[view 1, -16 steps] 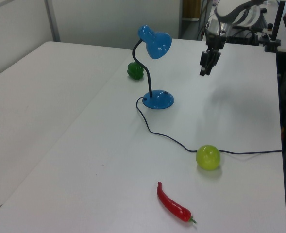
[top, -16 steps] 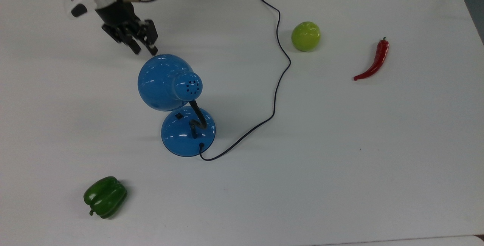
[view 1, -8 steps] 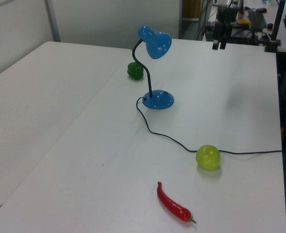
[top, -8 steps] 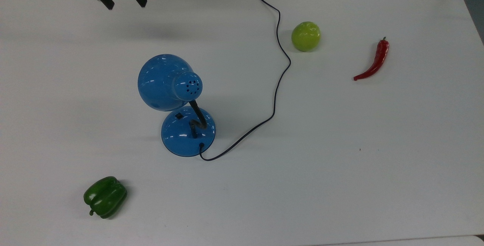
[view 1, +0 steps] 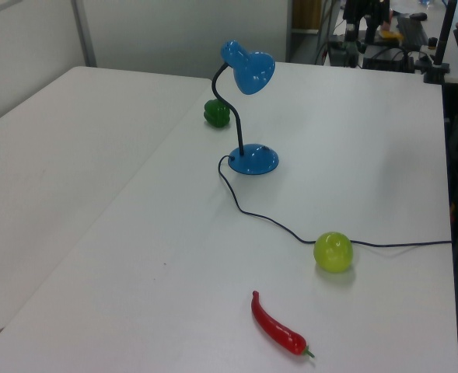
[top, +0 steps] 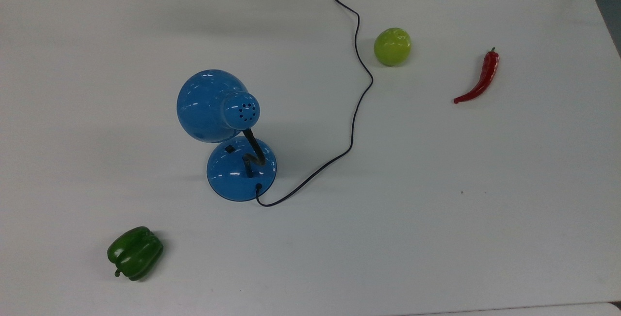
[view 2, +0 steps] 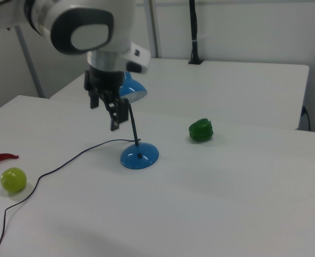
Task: Turn off lamp
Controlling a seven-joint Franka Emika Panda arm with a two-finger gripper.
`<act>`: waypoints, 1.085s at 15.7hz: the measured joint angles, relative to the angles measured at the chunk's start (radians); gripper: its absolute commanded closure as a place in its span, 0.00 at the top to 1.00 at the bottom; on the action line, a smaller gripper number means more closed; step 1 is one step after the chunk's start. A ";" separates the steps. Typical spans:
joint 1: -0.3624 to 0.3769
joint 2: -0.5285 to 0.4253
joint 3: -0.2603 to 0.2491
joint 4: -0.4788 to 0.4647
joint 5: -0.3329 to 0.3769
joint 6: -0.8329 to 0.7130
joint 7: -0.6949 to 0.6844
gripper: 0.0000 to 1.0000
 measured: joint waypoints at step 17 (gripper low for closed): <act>0.151 -0.012 0.297 -0.043 -0.330 0.182 0.075 1.00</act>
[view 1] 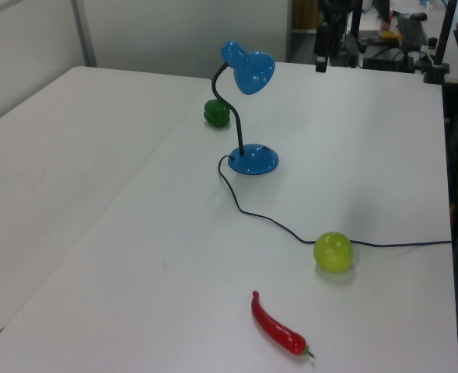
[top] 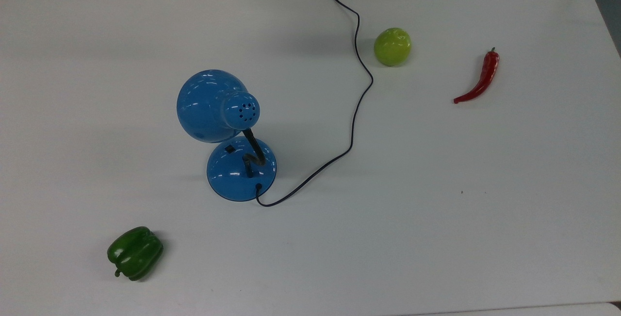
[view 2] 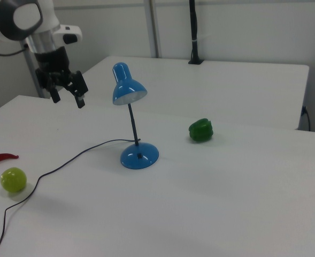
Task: Turn off lamp
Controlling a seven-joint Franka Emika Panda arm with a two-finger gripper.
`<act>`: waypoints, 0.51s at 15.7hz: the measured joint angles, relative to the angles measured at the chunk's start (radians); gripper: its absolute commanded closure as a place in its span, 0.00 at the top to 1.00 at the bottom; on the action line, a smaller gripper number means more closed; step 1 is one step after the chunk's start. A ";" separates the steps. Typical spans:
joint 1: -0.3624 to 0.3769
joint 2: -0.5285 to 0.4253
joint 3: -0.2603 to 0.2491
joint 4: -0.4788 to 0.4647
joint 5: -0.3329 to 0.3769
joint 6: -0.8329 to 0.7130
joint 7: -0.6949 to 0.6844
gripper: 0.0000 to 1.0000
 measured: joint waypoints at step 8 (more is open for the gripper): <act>-0.002 0.014 -0.008 -0.023 -0.006 0.023 -0.201 1.00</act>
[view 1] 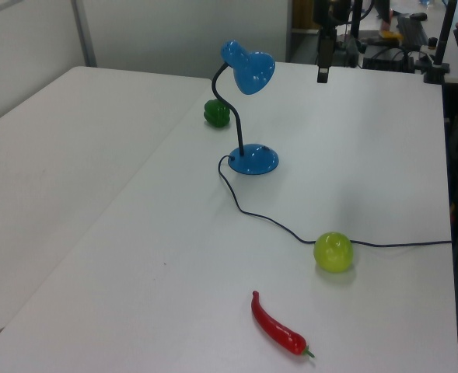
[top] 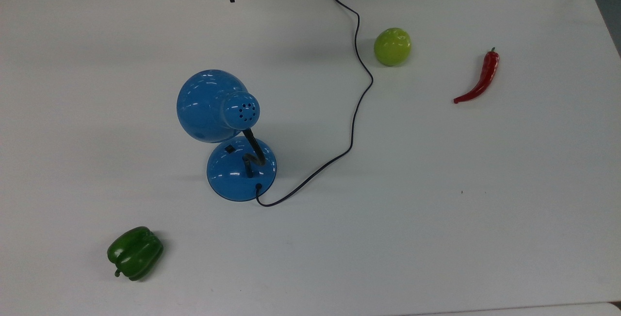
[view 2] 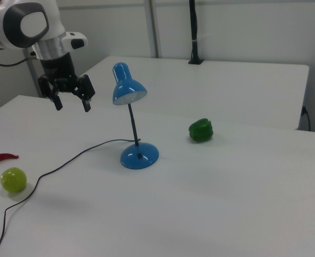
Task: Turn off lamp
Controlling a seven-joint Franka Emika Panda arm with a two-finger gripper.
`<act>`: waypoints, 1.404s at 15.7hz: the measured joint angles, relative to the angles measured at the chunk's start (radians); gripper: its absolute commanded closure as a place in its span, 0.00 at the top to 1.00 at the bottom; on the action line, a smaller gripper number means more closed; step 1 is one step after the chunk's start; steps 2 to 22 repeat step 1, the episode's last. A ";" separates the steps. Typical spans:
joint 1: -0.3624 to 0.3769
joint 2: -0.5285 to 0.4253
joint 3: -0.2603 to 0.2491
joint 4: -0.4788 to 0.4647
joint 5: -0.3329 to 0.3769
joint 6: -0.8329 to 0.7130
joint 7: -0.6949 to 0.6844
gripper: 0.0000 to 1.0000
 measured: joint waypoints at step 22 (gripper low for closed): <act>0.000 0.000 0.000 0.000 0.000 0.000 0.000 1.00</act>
